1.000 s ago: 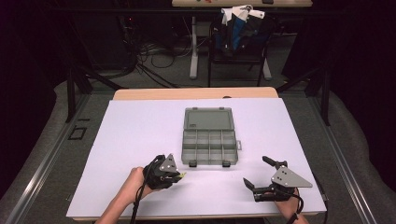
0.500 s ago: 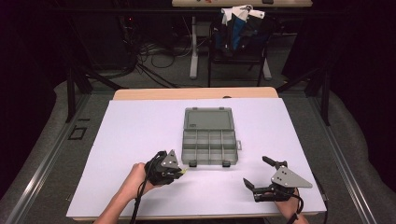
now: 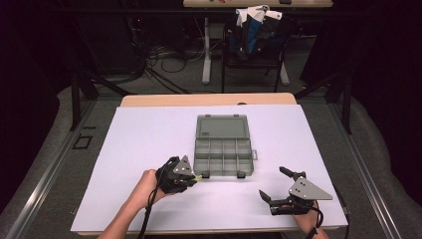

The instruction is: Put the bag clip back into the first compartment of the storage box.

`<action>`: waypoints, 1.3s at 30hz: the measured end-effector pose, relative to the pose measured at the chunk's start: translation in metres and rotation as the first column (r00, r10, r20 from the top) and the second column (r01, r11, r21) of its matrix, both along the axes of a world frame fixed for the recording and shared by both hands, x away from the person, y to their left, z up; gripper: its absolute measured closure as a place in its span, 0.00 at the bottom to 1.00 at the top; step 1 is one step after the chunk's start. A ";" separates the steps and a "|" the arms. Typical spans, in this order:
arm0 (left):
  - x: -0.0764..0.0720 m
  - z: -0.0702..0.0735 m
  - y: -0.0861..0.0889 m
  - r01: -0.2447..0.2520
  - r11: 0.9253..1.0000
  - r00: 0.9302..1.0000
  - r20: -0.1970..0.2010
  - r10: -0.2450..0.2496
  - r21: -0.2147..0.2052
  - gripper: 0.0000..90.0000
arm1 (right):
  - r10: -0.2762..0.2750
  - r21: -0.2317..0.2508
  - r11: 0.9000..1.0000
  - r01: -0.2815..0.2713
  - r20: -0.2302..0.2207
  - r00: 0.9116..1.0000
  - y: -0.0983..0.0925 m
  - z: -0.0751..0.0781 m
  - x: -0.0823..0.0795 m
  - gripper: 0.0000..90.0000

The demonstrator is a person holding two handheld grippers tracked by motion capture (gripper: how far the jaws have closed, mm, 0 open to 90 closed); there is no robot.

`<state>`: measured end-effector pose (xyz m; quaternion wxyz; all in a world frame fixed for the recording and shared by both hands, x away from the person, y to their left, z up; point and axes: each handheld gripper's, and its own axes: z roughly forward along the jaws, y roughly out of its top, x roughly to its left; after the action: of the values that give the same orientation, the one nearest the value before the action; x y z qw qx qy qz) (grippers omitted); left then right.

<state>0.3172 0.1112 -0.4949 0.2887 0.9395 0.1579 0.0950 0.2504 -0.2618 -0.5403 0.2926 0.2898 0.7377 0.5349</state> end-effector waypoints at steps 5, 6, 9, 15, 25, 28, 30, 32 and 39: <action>0.003 0.004 -0.002 0.002 1.000 1.000 0.009 -0.002 -0.002 0.89 | 0.005 0.002 1.000 -0.005 -0.002 1.000 0.000 0.000 0.000 0.01; 0.003 0.004 -0.003 0.002 1.000 1.000 0.010 -0.002 0.001 0.89 | 0.005 0.002 1.000 -0.005 -0.002 1.000 0.000 0.000 0.000 0.01; 0.004 0.005 -0.004 0.002 1.000 1.000 0.011 -0.002 0.000 0.89 | 0.005 0.006 1.000 -0.005 -0.003 1.000 0.000 -0.001 0.001 0.01; 0.008 0.010 -0.003 -0.004 1.000 1.000 0.015 0.004 -0.004 0.89 | 0.008 0.007 1.000 -0.008 -0.011 1.000 0.000 -0.001 0.001 0.01; 0.014 0.019 -0.001 -0.016 1.000 1.000 0.025 0.016 -0.018 0.89 | 0.001 0.003 1.000 -0.001 -0.023 1.000 0.000 -0.002 0.002 0.01; 0.015 0.019 0.000 -0.017 1.000 0.999 0.026 0.017 -0.018 0.89 | 0.003 0.005 1.000 -0.003 -0.024 1.000 0.000 -0.002 0.002 0.01; 0.016 0.020 0.000 -0.021 1.000 0.999 0.024 0.022 -0.021 0.89 | 0.001 0.005 1.000 -0.001 -0.023 1.000 0.000 -0.002 0.002 0.01; 0.016 0.020 0.000 -0.021 1.000 0.999 0.025 0.021 -0.018 0.89 | 0.004 0.010 1.000 -0.004 -0.021 1.000 0.000 -0.002 0.003 0.01; 0.020 0.024 -0.005 -0.010 1.000 1.000 0.028 0.010 -0.022 0.89 | 0.001 0.007 1.000 -0.001 -0.024 1.000 0.001 -0.003 0.004 0.01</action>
<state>0.3374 0.1058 -0.4711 0.3007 0.9341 0.1597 0.1077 0.2541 -0.2612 -0.5429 0.2824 0.2967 0.7395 0.5342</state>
